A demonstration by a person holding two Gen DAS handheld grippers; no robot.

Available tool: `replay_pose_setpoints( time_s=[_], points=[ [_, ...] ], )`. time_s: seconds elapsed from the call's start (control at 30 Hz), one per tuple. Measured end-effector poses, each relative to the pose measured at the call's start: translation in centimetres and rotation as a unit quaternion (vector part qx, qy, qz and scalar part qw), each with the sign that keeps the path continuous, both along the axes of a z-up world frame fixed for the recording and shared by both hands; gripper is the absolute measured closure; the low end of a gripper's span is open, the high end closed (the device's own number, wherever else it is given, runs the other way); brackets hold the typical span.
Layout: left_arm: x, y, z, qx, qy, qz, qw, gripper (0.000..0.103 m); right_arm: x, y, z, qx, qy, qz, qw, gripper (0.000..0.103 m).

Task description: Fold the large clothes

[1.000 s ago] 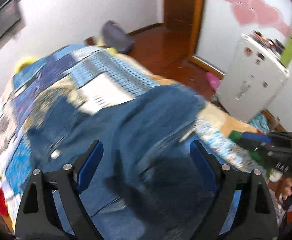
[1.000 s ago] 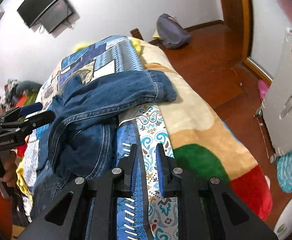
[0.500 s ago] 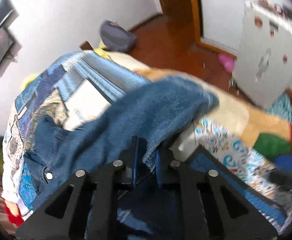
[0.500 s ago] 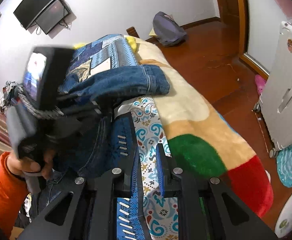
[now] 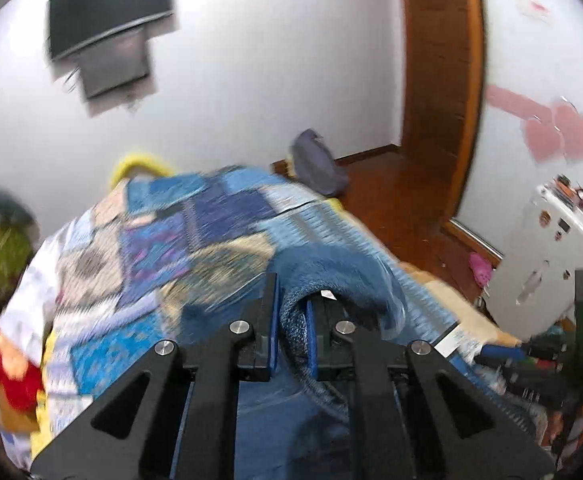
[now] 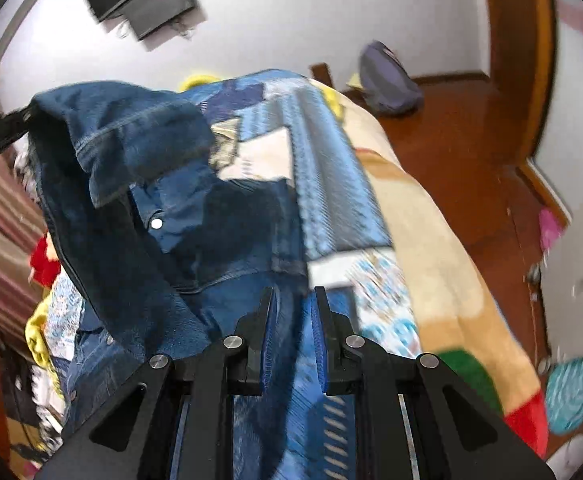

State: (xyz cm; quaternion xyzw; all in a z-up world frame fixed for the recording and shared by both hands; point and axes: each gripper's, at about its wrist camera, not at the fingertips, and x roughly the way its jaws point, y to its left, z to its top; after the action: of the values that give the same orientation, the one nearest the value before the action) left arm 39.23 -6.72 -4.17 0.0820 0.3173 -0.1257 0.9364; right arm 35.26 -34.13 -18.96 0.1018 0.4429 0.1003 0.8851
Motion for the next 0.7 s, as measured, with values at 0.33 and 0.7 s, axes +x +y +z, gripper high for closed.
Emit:
replay_pose_setpoints(
  time_s=[0.33,0.7],
  points=[
    [-2.0,14.7,-15.0,0.009,0.177,0.105,0.9787,0.084,2.4,8.5,-5.0,-0.100,0.047,0.072,0.991,0.090],
    [-7.5,20.2,-22.5,-0.020,0.235,0.146,0.9607,0.038,0.7,6.9,-6.3,-0.217,0.024,0.037,0.975,0.025]
  ],
)
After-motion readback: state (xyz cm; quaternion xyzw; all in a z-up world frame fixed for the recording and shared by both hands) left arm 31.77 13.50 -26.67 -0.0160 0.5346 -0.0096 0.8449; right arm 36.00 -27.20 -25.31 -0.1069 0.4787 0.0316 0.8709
